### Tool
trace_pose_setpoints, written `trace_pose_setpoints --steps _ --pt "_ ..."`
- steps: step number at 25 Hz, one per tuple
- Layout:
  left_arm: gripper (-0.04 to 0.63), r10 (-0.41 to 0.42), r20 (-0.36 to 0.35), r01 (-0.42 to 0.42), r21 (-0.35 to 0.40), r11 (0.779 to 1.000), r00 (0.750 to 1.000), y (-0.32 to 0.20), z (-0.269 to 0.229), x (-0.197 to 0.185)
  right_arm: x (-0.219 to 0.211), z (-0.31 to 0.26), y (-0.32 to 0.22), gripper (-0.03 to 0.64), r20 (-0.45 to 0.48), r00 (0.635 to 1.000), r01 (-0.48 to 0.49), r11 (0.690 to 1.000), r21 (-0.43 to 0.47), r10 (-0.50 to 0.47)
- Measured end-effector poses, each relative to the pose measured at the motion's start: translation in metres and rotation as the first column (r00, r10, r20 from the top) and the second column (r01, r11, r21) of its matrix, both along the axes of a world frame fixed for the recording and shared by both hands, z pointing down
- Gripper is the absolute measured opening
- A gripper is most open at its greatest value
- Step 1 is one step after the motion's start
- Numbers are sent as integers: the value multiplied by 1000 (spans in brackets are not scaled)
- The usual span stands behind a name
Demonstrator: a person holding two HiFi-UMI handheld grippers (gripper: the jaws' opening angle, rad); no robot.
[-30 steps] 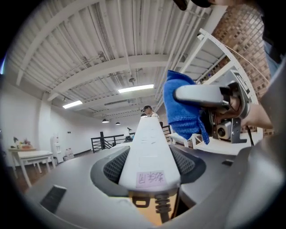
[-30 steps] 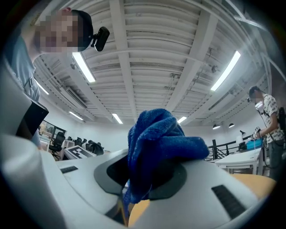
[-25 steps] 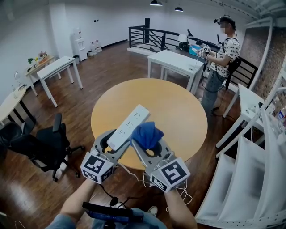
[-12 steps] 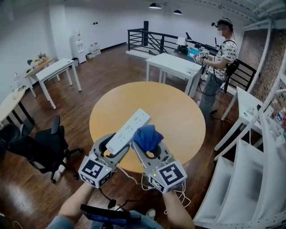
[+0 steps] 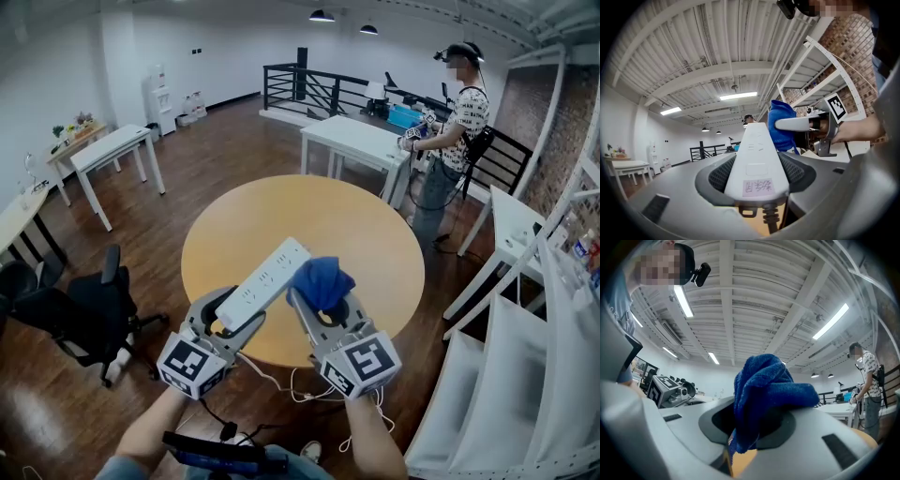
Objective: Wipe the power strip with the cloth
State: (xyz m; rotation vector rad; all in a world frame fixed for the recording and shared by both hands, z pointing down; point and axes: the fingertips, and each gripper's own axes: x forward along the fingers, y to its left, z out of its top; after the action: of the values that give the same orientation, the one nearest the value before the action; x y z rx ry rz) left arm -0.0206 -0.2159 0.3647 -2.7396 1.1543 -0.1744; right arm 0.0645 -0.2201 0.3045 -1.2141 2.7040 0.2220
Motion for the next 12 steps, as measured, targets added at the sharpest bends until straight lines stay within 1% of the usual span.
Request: trace_pose_setpoints --steps 12 --pt "278 26 29 -26 11 1000 999 7 5 0 41 -9 -20 87 24 995 -93 996 -16 93"
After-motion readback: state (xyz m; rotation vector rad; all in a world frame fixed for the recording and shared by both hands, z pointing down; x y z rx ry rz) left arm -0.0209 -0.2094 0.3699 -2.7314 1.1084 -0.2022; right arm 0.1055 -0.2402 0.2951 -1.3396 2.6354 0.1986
